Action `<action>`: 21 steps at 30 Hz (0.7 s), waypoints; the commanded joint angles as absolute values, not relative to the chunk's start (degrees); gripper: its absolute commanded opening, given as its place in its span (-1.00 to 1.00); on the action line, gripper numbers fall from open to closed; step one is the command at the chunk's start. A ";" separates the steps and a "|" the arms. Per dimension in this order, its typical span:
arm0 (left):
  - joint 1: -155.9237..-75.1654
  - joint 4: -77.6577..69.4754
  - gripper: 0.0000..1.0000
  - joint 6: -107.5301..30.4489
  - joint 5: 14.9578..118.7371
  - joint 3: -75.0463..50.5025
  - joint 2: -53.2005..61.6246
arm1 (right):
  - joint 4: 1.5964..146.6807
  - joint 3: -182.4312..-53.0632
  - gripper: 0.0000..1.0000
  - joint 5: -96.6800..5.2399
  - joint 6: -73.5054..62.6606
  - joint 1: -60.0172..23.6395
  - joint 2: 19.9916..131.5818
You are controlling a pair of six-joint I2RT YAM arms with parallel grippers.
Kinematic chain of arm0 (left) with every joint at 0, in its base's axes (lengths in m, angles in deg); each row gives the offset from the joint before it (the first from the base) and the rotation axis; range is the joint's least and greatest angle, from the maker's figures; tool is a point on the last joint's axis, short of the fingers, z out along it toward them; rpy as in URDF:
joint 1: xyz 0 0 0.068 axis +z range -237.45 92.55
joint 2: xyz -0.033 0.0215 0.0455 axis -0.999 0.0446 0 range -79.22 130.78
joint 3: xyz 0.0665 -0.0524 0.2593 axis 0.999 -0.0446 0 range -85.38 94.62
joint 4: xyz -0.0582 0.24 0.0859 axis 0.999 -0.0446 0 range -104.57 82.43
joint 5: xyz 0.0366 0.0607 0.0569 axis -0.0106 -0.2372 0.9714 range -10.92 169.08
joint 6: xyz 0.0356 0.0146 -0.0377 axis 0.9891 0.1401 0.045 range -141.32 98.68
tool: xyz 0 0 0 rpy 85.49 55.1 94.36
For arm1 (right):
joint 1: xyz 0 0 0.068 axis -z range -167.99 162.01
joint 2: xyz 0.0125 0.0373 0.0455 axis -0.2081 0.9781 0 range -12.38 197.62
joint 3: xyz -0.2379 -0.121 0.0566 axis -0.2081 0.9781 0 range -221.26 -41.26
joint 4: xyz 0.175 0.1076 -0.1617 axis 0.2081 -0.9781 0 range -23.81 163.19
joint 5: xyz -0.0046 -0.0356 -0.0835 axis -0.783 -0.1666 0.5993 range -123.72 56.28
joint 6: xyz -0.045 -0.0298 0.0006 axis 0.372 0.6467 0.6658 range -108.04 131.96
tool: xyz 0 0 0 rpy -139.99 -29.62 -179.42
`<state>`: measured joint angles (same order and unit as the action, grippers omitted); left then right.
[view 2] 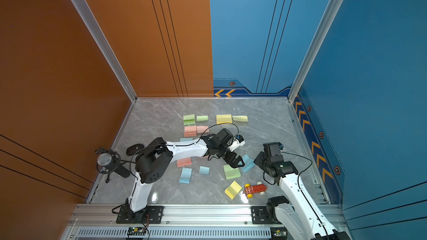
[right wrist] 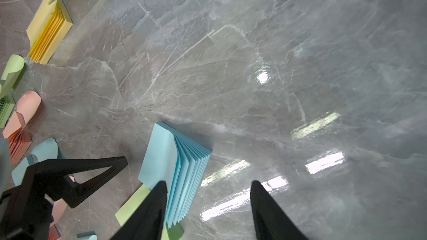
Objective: Tear off pages from different memo pads
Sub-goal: Pick up the memo pad from the center of the board.
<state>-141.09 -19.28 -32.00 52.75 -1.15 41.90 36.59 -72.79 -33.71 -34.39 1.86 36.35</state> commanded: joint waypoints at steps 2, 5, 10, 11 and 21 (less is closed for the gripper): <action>-142.19 -24.44 0.97 -29.02 55.15 1.86 43.61 | 34.43 -74.13 0.21 -34.12 -32.86 2.11 35.94; -142.20 -25.13 0.97 -28.97 55.06 3.09 44.60 | 34.30 -73.91 0.21 -34.17 -32.69 2.10 35.90; -142.29 -25.66 0.97 -29.01 55.44 4.16 45.41 | 34.16 -73.78 0.21 -33.83 -32.33 2.15 35.53; -142.29 -25.78 0.97 -28.97 55.80 4.34 45.52 | 34.09 -73.78 0.21 -33.81 -32.27 2.09 35.57; -142.45 -26.41 0.97 -29.35 55.93 5.39 46.24 | 34.08 -73.25 0.21 -33.48 -31.84 2.09 35.70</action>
